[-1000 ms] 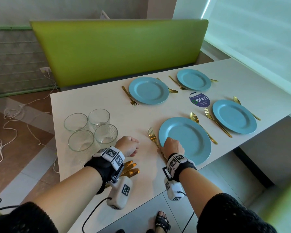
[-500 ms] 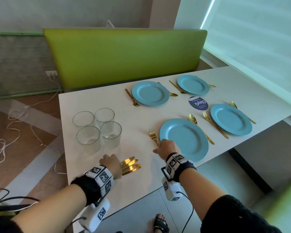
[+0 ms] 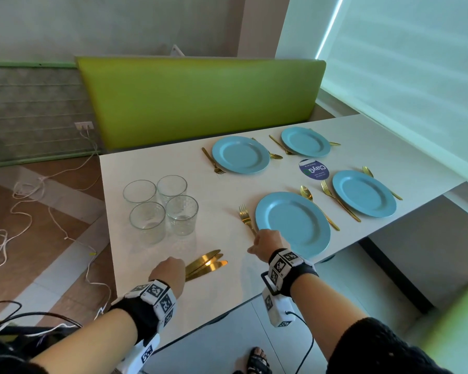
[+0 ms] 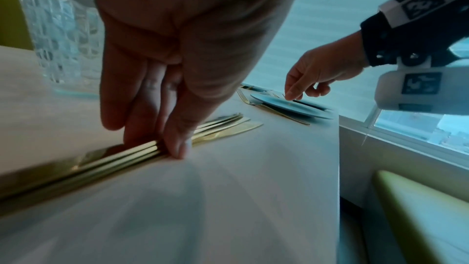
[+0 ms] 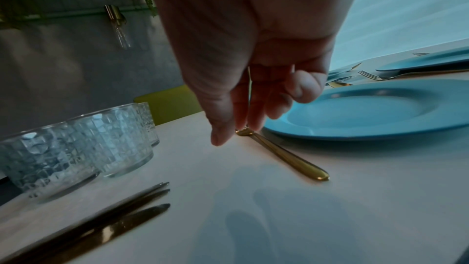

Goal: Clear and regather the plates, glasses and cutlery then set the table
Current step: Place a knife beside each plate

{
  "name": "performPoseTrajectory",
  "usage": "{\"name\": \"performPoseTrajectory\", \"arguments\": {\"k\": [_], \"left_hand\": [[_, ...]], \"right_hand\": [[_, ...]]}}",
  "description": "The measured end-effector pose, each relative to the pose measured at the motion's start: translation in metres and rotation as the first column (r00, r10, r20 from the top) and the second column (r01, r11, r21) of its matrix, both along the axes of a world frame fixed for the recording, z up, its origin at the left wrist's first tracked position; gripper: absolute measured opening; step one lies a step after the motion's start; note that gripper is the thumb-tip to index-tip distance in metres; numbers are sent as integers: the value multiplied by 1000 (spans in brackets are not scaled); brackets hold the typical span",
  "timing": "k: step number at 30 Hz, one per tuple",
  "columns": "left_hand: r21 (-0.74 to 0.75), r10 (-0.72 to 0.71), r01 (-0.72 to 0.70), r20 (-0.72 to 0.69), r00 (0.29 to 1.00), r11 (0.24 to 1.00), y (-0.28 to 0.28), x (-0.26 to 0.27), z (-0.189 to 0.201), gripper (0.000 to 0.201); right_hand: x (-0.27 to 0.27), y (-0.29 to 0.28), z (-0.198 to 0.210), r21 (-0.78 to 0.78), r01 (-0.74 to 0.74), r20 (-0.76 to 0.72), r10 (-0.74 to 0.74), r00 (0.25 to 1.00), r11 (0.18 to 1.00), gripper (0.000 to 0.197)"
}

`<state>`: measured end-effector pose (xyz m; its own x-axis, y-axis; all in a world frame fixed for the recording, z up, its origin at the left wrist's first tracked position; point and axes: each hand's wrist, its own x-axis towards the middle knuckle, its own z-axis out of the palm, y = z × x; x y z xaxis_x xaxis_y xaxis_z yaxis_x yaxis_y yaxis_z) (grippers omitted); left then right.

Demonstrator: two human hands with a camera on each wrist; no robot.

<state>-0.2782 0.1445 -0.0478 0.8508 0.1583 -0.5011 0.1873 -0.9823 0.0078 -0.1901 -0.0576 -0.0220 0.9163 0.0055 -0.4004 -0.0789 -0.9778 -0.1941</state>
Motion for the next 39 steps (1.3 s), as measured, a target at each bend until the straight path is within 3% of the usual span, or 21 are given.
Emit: {"name": "performPoseTrajectory", "arguments": {"k": [10,15,18,21,23,24,28,32,34,39], "left_hand": [[-32,-31,32,32,999,999,-2,1,-5,33],[-191,84,-77,25,996,979,-11,14,6,29],[-396,235,-209,16,972,894,-21,24,15,21],[-603,379,-311,-16,925,735,-31,33,21,22],[-684,414,-325,-37,910,653,-38,37,23,12],[-703,409,-314,-36,912,638,-41,38,25,7],[-743,396,-288,-34,918,604,-47,42,26,20],[-765,368,-261,-33,929,590,-49,46,24,15],[-773,359,-262,-47,932,578,-49,47,24,5],[-786,405,-330,-112,908,523,-51,53,21,8]], "right_hand": [[-19,6,-4,28,-16,-20,17,1000,999,35],[-21,11,1,142,-48,-52,56,997,989,15],[-22,15,3,279,20,-122,15,992,960,25],[-25,22,6,439,149,-248,-40,968,886,23],[-26,25,7,523,225,-303,-68,951,822,24],[-26,27,7,547,244,-305,-81,949,801,24],[-21,27,2,608,330,-320,-157,934,722,18],[-16,23,0,654,429,-399,-197,895,623,18],[-15,22,-1,663,438,-404,-202,892,607,16],[-8,24,-4,649,450,-382,-249,890,614,18]]}}
